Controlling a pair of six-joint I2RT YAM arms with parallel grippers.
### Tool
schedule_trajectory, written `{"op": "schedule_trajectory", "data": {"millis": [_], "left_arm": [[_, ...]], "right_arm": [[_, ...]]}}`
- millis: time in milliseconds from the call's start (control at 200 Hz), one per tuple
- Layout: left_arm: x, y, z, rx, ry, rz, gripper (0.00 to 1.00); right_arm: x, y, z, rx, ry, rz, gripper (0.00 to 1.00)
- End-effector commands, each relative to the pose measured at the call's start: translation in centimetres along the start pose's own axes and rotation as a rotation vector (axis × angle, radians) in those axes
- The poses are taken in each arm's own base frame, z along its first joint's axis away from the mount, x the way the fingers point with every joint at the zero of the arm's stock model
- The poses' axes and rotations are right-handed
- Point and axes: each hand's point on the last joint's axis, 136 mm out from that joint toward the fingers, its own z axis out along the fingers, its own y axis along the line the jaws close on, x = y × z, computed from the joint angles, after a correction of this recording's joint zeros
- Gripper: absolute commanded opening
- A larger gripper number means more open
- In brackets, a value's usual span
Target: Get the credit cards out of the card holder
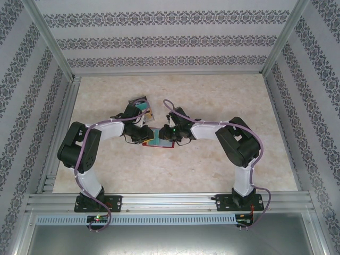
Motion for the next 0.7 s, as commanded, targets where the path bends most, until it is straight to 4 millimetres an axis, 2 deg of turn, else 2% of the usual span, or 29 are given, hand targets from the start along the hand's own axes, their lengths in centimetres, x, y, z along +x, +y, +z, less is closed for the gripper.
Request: {"op": "schedule_trajectory", "data": {"millis": [0,95,240,405,480,694], "left_arm": [[0.8,1.7,0.5,-0.046,0.034,-0.022,0.21],[0.8,1.7,0.5,-0.049,0.034,-0.023,0.21],[0.6,1.3,-0.1,-0.04,0.023,-0.021,0.21],[-1.2,0.0,-2.6,-0.007,-0.053,-0.011,0.23],[-1.8,0.1,-3.4,-0.005,-0.077,-0.011,0.24],[-1.1,1.5,-2.5,-0.014,-0.038,-0.034,0.24]], "right_arm": [[-1.1,0.9,0.3,-0.049,-0.005,0.016,0.24],[-1.0,0.7,0.4,-0.043,-0.003,0.024,0.24],[-1.2,1.2,-0.5,-0.014,-0.031,-0.015,0.25],[-1.5,1.4,-1.7,0.008,-0.066,-0.04,0.25],[-1.6,1.8,-1.9,0.004,-0.068,-0.054,0.26],[-1.4,2.9,-1.0,-0.009,-0.041,-0.074,0.26]]}}
